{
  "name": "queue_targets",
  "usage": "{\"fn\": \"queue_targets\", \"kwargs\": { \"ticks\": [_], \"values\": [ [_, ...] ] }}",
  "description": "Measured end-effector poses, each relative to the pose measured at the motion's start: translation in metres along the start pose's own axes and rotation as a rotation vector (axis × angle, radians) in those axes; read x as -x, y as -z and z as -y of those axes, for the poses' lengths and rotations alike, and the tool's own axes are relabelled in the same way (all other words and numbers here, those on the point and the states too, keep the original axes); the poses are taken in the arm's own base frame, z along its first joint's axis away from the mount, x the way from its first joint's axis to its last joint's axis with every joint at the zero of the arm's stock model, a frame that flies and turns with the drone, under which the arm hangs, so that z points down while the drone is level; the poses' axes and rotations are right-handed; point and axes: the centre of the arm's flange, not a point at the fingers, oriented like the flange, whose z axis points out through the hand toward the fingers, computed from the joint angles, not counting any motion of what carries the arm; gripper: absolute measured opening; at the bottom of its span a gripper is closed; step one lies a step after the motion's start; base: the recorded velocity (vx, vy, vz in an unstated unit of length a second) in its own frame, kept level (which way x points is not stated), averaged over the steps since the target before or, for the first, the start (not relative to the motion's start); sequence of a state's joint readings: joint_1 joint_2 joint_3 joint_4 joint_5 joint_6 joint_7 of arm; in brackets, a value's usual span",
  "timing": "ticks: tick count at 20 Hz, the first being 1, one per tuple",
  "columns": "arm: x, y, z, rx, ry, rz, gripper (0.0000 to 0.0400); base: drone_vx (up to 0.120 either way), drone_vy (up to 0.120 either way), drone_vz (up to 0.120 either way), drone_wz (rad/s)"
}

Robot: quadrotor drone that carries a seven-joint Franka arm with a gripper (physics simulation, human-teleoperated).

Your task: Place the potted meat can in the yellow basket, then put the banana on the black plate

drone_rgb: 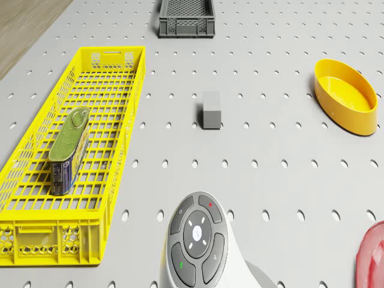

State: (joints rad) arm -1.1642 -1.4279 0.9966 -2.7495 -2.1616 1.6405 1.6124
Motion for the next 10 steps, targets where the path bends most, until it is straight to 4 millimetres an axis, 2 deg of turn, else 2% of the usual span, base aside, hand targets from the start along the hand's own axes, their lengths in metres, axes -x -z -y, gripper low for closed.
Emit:
{"fn": "queue_targets", "kwargs": {
  "ticks": [2, 4, 7, 10],
  "values": [
    [0.0, -0.001, 0.0, -0.001, -0.003, 0.002, 0.0297, 0.0, 0.0, 0.0, 0.0],
    [0.0, 0.002, 0.0, -0.002, -0.005, 0.004, 0.0338, 0.0, 0.0, 0.0, 0.0],
    [0.0, 0.011, 0.0, -0.002, -0.007, 0.005, 0.0371, 0.0, 0.0, 0.0, 0.0],
    [0.0, 0.022, 0.0, -0.003, -0.009, 0.006, 0.0386, 0.0, 0.0, 0.0, 0.0]
  ]
}}
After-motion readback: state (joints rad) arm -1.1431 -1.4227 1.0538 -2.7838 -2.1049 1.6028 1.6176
